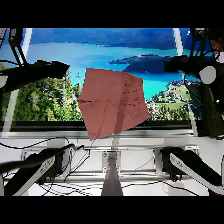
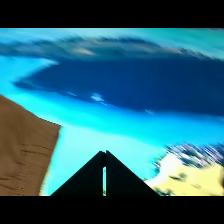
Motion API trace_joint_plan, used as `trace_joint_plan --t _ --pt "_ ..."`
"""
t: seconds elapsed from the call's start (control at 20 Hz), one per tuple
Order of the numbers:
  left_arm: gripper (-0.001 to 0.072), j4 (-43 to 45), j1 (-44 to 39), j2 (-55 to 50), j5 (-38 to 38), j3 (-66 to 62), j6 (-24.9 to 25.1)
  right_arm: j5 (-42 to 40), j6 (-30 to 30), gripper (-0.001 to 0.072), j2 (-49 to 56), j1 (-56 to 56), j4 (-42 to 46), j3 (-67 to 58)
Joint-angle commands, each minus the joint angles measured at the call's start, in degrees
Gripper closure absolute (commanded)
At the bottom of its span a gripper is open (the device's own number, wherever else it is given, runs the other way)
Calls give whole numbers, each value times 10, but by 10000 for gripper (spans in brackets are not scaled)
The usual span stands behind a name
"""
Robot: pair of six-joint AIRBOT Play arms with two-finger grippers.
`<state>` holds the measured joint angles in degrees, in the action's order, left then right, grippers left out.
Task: Fold the clothes and pants, and hang the long-sleeved shirts on hangers.
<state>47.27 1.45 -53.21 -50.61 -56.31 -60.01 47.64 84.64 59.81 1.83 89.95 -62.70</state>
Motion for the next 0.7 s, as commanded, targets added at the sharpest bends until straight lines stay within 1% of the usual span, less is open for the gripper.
trace_joint_plan --t 0.0,0.05,0.1,0.15,0.2,0.25,0.3,0.35,0.4,0.55,0.6,0.65 --pt "94 -15 0 0 -22 0 0 106 -43 693 51 -106 21 1" --pt "94 -15 0 0 -40 0 0 164 -90 693 80 -145 -10 1" --pt "94 -14 0 0 -54 0 0 224 -153 693 109 -178 -54 1" --pt "94 -14 0 0 -65 0 0 303 -230 694 143 -211 -126 1" --pt "94 -14 0 0 -76 0 0 376 -278 693 176 -239 -207 1" --pt "94 -14 0 0 -86 0 0 420 -288 688 208 -262 -288 1" --pt "94 -10 0 0 -91 0 0 424 -285 553 234 -275 -345 2" --pt "94 -2 0 0 -93 0 0 417 -270 353 253 -278 -370 2" --pt "94 7 0 0 -92 0 0 403 -250 308 268 -276 -376 2" --pt "95 7 2 0 -101 0 0 377 -243 308 297 -251 -374 18" --pt "95 8 2 0 -108 0 0 365 -250 308 299 -238 -372 35" --pt "95 12 2 0 -117 0 0 355 -270 308 299 -226 -372 53"
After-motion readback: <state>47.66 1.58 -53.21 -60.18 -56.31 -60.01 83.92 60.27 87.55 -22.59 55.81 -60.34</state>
